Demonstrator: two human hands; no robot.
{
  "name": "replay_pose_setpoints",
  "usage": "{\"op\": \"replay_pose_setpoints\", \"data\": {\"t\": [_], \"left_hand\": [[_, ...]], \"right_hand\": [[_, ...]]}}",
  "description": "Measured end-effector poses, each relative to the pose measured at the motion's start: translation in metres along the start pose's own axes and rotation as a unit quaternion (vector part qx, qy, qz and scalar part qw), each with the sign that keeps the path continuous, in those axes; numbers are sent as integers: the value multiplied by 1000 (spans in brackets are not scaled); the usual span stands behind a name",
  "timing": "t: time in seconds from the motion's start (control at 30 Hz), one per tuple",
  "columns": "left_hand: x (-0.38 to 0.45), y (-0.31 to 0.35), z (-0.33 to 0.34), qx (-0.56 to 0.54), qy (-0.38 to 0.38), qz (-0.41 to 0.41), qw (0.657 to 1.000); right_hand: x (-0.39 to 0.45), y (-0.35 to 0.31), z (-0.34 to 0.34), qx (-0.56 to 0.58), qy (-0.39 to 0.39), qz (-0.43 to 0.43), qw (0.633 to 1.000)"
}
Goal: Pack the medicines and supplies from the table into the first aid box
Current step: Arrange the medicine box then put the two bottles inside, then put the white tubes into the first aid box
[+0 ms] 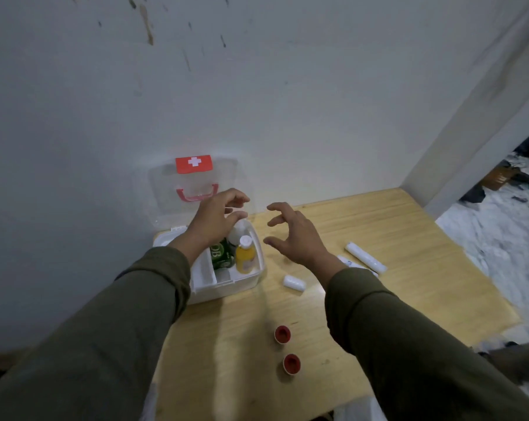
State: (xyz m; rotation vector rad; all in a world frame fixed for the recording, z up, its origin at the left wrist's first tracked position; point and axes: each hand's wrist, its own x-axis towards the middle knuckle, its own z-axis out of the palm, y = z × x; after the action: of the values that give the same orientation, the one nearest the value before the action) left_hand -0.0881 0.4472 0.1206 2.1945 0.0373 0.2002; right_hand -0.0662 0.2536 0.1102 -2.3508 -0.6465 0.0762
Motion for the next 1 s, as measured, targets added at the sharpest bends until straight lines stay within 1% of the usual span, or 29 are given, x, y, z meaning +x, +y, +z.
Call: {"op": "replay_pose_setpoints", "data": {"t": [0.13,0.23,0.33,0.4,0.5,0.57,0.67,0.77,0.87,1.0], "left_hand": [[12,33,19,-14,-1,28,1000],[18,52,47,-38,-1,23,999],[21,67,84,-68,12,-1,998],[20,74,110,-80,23,-29,996],[17,81,151,-66,33,-80,994],[12,83,178,-52,45,-130,989],[4,84,216,-36,66,-226,971],[-6,85,248,-24,64,-292,954],[-11,86,273,-17,61,-334,940],[-12,87,296,-16,64,-357,932]], "right_hand": [[-8,24,-40,-3,28,25,999],[-14,53,-68,-17,25,44,999],[-18,86,-92,-37,8,66,997],[-20,109,-105,-42,-16,75,996],[-19,140,-121,-53,-79,85,992],[-15,161,-127,-66,-119,86,987],[-7,188,-130,-82,-163,78,980],[-1,206,-126,-88,-213,60,971],[4,217,-118,-90,-250,42,963],[6,229,-107,-82,-289,38,953]]}}
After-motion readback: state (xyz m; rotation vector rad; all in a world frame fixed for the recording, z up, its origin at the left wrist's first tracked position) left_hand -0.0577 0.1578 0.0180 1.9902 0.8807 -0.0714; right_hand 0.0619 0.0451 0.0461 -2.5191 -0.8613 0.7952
